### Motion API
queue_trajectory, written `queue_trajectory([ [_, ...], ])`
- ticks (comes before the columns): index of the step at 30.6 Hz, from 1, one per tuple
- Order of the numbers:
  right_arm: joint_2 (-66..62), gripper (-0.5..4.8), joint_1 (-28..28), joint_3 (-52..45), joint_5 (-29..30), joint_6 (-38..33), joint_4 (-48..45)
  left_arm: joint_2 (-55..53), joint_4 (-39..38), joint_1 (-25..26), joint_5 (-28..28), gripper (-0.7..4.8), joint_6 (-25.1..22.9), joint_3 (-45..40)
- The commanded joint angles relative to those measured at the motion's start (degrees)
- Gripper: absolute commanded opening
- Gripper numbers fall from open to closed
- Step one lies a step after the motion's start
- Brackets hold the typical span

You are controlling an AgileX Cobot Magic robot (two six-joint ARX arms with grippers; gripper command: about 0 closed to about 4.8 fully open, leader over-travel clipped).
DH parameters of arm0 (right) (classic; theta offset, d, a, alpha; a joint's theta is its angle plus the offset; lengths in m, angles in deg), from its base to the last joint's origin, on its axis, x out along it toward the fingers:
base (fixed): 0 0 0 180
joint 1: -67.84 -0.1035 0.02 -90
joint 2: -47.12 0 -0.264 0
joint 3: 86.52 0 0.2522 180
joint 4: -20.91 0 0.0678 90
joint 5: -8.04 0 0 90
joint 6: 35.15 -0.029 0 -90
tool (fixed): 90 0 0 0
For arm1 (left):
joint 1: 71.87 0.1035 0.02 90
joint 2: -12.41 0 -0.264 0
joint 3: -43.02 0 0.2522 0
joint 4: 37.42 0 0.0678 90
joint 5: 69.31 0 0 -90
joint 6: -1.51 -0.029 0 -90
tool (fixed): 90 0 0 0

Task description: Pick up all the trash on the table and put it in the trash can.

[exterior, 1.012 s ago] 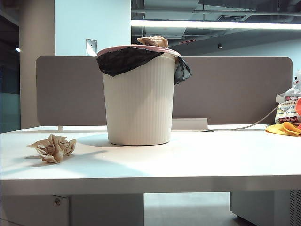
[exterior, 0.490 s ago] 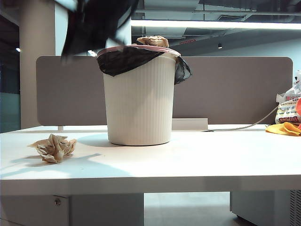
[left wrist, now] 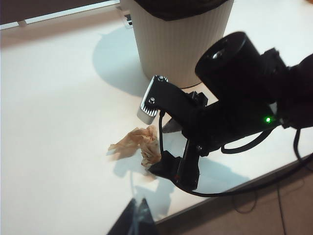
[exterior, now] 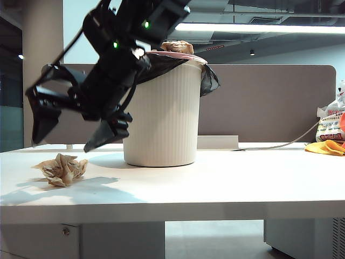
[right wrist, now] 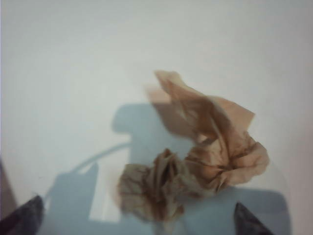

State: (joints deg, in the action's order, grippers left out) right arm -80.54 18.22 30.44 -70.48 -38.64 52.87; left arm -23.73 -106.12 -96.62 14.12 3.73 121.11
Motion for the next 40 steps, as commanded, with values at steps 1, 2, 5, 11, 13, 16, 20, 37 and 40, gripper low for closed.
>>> queue_trajectory([
  [1, -1.5, 4.79, -0.2, 0.3, -0.1, 0.1, -4.0, 0.0, 0.6, 0.0, 0.2, -0.05, 0.1, 0.1],
  [2, -1.9, 4.79, -0.2, 0.3, -0.1, 0.0, -4.6, 0.0, 0.6, 0.0, 0.2, -0.05, 0.1, 0.1],
  [5, -3.3, 4.79, -0.2, 0.3, -2.4, 0.1, -5.6, -0.1, 0.5, 0.0, 0.2, -0.06, 0.1, 0.1],
  [11, -5.9, 4.79, 0.2, 0.3, -2.8, 0.2, -6.2, -0.1, 0.5, 0.0, 0.3, -0.05, 0.1, 0.1],
  [13, -6.0, 3.74, 0.4, 0.3, -3.0, 0.2, -6.3, -0.1, 0.5, 0.0, 0.3, -0.05, 0.1, 0.1],
  [16, -6.0, 0.03, 0.5, 0.4, -3.1, 0.2, -6.3, -0.1, 0.5, 0.0, 0.3, -0.05, 0.1, 0.1],
  [20, -5.7, -0.03, 0.6, 2.2, -3.1, 0.4, -5.0, -0.1, 0.6, 0.0, 0.3, -0.06, -0.1, 0.1],
  [37, 7.3, -0.02, 3.8, 20.0, -5.6, 8.2, 5.6, -0.4, 13.2, 0.0, 0.4, -0.06, -0.2, 0.1],
  [40, 9.8, -0.03, 5.9, 23.5, -5.6, 8.2, 7.7, -2.1, 18.3, 0.0, 1.7, -0.06, -0.1, 0.2],
])
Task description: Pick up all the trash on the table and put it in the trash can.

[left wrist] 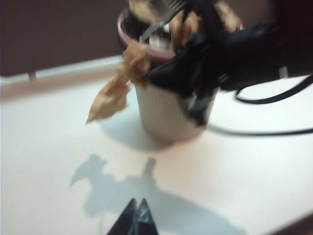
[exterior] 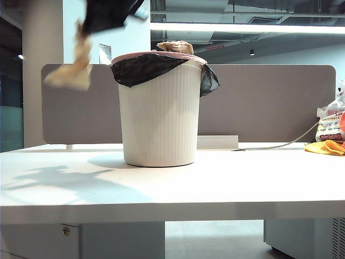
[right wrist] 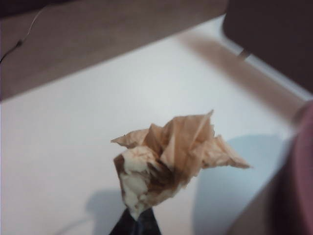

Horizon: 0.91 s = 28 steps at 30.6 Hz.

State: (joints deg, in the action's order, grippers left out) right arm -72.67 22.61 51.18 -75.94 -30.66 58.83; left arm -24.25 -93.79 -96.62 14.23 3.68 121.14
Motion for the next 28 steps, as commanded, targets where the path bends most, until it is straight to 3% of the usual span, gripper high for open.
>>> queue_trajectory([
  [1, 2.6, -0.03, 2.3, 4.3, -0.2, 0.3, 2.5, -2.3, 7.6, 0.0, 2.5, -0.06, 0.0, 0.2],
  [5, 3.6, -0.02, 5.5, 9.9, -0.1, 0.3, 4.7, -6.7, 15.4, 0.0, 7.0, -0.05, 0.3, 0.2],
  [9, 3.6, -0.02, 9.3, 14.4, 0.3, 0.2, 5.6, -13.2, 21.7, 0.0, 9.6, -0.05, 4.5, 2.4],
  [21, 0.4, -0.02, 16.3, 14.8, 0.8, 0.2, 5.7, -32.1, 17.6, 0.0, 9.5, -0.05, 3.8, 21.4],
  [28, -1.8, -0.01, 17.0, 14.8, 1.7, 0.2, 6.6, -33.5, 15.8, 0.0, 9.5, -0.06, 3.8, 22.6],
])
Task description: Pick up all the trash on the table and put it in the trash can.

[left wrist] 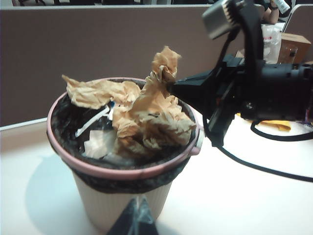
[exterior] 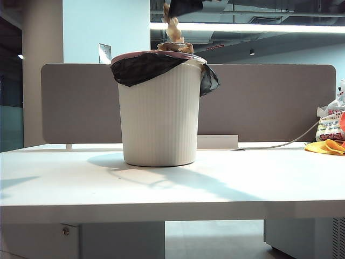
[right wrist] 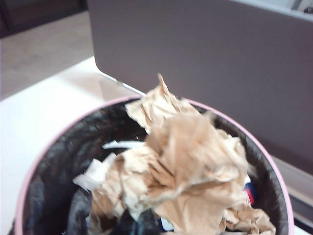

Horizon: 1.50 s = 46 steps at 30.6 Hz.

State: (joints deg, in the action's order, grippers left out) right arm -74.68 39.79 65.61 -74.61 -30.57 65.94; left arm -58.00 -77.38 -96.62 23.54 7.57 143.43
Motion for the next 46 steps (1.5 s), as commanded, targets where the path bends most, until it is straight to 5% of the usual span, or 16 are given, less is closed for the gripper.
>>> queue_trajectory([
  [1, 0.1, 0.02, -0.2, 0.3, 0.2, 0.1, -0.6, 0.3, -1.0, 0.0, 0.2, -0.06, -0.1, 0.4],
  [2, 0.1, 0.18, -0.2, 0.3, 0.2, 0.1, -0.6, 0.3, -1.2, 0.0, 0.2, -0.06, -0.1, 0.4],
  [3, 0.1, 0.93, -0.2, 0.3, 0.2, 0.1, -0.6, 0.3, -1.7, 0.0, 0.2, -0.05, -0.1, 0.4],
  [6, 0.2, 4.35, -0.2, 0.3, 0.2, 0.1, -1.1, 0.3, -2.6, 0.0, 0.2, -0.06, -0.1, 0.3],
  [7, 0.2, 4.79, -0.2, 0.3, 0.2, 0.1, -1.2, 0.3, -2.9, 0.0, 0.2, -0.05, -0.1, 0.4],
  [16, 2.1, 4.79, -0.2, 0.3, -1.8, 0.2, -0.3, 0.5, -4.2, 0.0, 1.3, -0.05, 0.0, 0.4],
  [17, 2.6, 4.58, -0.2, 0.3, -2.4, 0.2, 0.0, 0.6, -4.4, 0.0, 1.3, -0.06, -0.1, 0.4],
  [20, 5.0, 0.7, -0.2, 0.3, -2.5, 0.2, 1.9, 1.4, -4.9, 0.0, 1.3, -0.05, 0.0, 0.4],
  [21, 6.0, -0.08, -0.2, 0.3, -2.5, 0.4, 2.8, 1.7, -4.9, 0.0, 1.3, -0.05, 0.0, 0.4],
  [37, 22.6, -0.09, -0.8, -0.7, 0.4, 3.0, 21.8, 13.9, -17.1, 0.0, 1.2, -0.05, -1.6, -0.4],
  [46, 38.6, -0.09, -1.1, -8.2, 0.3, 1.9, 24.3, 27.6, -17.5, 0.0, 0.9, -0.05, -1.5, -11.4],
])
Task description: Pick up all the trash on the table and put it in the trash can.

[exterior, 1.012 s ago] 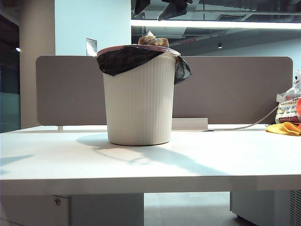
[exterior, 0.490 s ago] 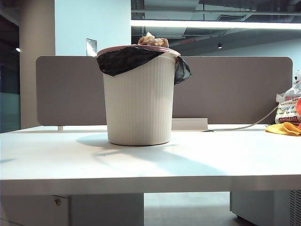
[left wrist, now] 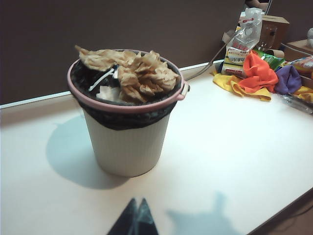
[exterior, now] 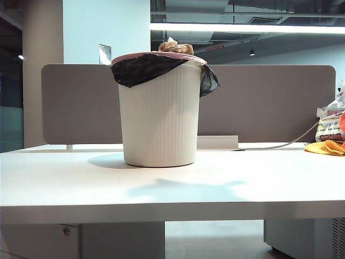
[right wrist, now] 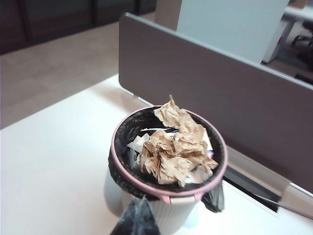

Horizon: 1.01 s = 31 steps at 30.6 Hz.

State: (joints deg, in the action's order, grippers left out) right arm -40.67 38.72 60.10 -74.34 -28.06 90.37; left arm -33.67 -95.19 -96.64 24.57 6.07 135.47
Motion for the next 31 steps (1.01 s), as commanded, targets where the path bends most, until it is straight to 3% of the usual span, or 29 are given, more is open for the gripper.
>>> queue_trajectory([
  [1, 6.7, -0.09, -0.1, -4.4, 0.0, -0.6, -0.2, 4.6, 0.3, 0.0, -0.1, -0.05, 0.0, -5.0],
  [8, 24.5, -0.09, 0.0, -22.2, -1.5, -0.7, -0.3, 14.1, 1.7, 0.0, 0.1, -0.05, 0.5, -17.8],
  [11, 31.9, -0.08, 0.0, -31.7, -1.6, -0.7, -2.1, 17.2, 7.1, 0.0, 1.9, -0.05, 4.4, -23.8],
  [15, 43.4, -0.08, 0.0, -48.2, -2.6, -5.8, -10.9, 20.2, 19.3, 0.0, 3.1, -0.06, 10.6, -33.0],
  [18, 50.8, -0.08, 0.0, -60.5, -3.5, -8.0, -18.0, 21.3, 27.2, 0.0, 4.6, -0.05, 10.7, -39.5],
  [25, 63.1, -0.08, 0.0, -88.5, -3.4, -10.9, -33.7, 21.4, 36.1, 0.0, 3.6, -0.06, 10.5, -52.3],
  [31, 65.8, -0.08, -0.1, -107.4, -2.6, -18.1, -48.8, 21.4, 48.1, 0.0, -1.7, -0.05, 10.5, -63.6],
])
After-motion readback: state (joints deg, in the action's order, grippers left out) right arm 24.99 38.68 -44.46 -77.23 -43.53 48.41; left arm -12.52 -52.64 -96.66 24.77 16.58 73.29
